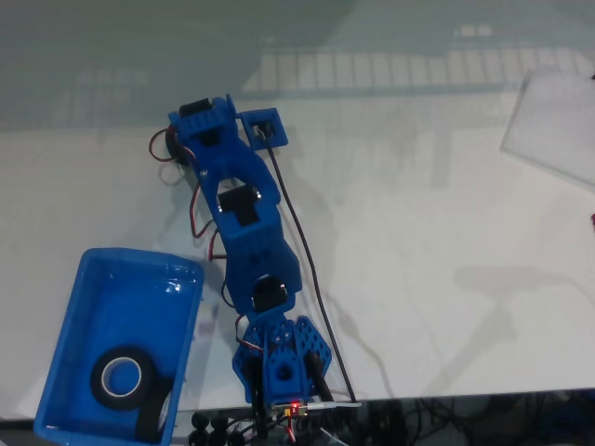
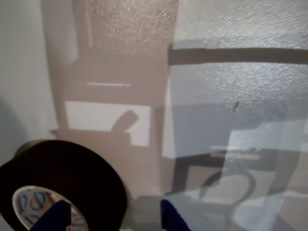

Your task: Grasp all tape and put them in the bin.

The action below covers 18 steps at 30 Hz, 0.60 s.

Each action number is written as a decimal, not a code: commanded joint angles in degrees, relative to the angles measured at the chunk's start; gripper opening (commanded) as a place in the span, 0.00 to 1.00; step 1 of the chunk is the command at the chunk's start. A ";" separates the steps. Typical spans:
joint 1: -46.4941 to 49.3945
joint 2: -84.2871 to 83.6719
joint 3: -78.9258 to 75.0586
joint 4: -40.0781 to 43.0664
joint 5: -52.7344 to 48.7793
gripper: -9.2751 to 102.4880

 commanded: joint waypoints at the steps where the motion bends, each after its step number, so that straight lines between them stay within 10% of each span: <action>1: 0.09 -1.14 -5.54 0.88 -0.97 0.30; 6: -0.35 -3.52 -7.12 1.23 -1.23 0.26; 8: -0.44 -4.39 -7.56 1.32 -1.32 0.08; 18: -0.18 -0.70 -7.82 2.99 -0.44 0.08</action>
